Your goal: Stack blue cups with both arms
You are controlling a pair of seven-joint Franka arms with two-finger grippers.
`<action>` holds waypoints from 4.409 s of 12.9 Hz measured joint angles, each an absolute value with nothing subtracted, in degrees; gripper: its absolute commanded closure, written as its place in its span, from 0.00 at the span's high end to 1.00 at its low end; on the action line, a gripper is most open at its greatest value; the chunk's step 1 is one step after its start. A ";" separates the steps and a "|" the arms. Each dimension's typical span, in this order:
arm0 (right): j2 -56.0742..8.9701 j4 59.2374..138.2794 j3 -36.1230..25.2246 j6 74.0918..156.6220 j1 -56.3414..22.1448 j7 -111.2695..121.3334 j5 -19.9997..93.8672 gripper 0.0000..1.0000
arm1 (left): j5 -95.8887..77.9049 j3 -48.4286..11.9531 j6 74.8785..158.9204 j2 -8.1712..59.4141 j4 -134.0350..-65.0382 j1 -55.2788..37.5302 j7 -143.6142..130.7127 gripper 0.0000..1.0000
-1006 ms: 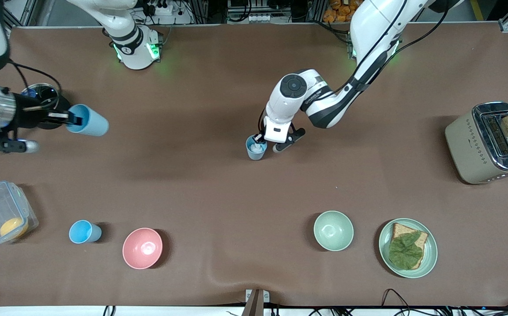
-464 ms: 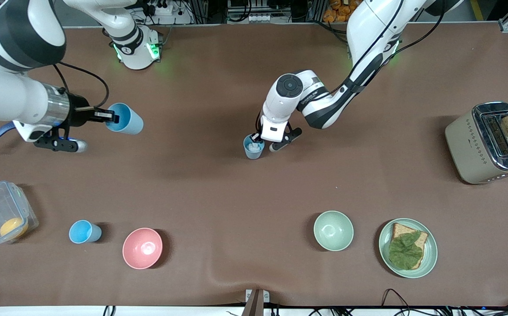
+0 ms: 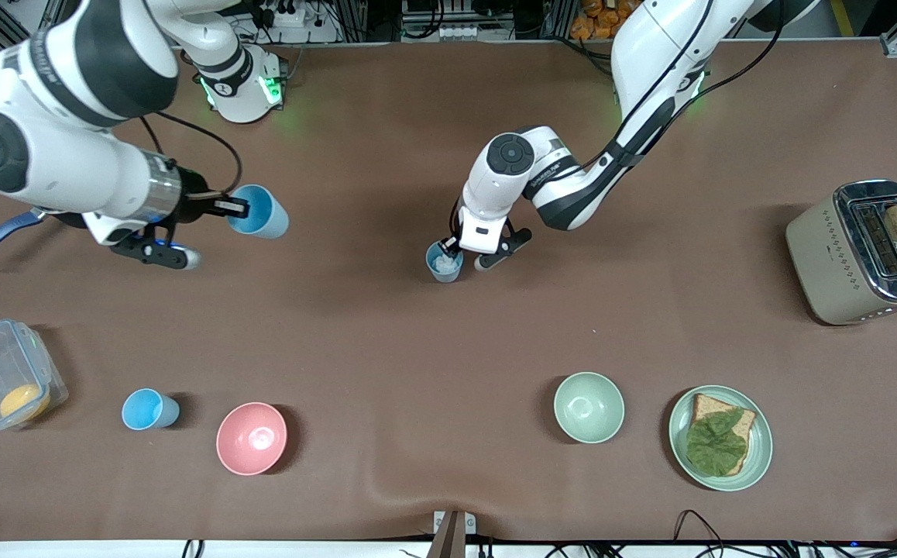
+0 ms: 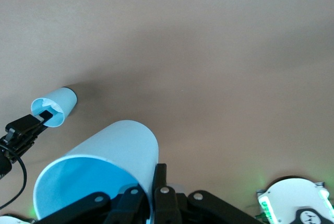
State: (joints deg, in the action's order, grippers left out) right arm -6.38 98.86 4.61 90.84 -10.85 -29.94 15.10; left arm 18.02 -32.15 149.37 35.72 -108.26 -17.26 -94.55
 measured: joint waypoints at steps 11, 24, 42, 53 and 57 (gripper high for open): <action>-6.31 110.69 4.71 115.89 -26.89 -51.98 15.32 0.00 | 18.05 -32.02 122.16 20.24 -97.40 -12.89 -92.76 1.00; -20.01 107.66 4.60 132.06 -38.13 -64.26 14.95 0.00 | 7.65 -31.77 100.69 10.29 -94.25 11.25 -44.41 1.00; -25.64 105.30 3.64 135.08 -40.42 -66.20 11.02 0.19 | 3.38 -4.89 86.08 4.11 -85.92 -3.56 -17.80 1.00; -19.44 101.86 0.78 120.84 -32.91 -56.13 7.41 1.00 | 2.34 -4.82 86.08 4.44 -86.41 -3.53 -17.84 1.00; -14.47 101.91 0.17 110.66 -18.86 -33.05 7.21 1.00 | 2.34 -4.80 86.08 4.51 -86.41 -3.57 -17.84 1.00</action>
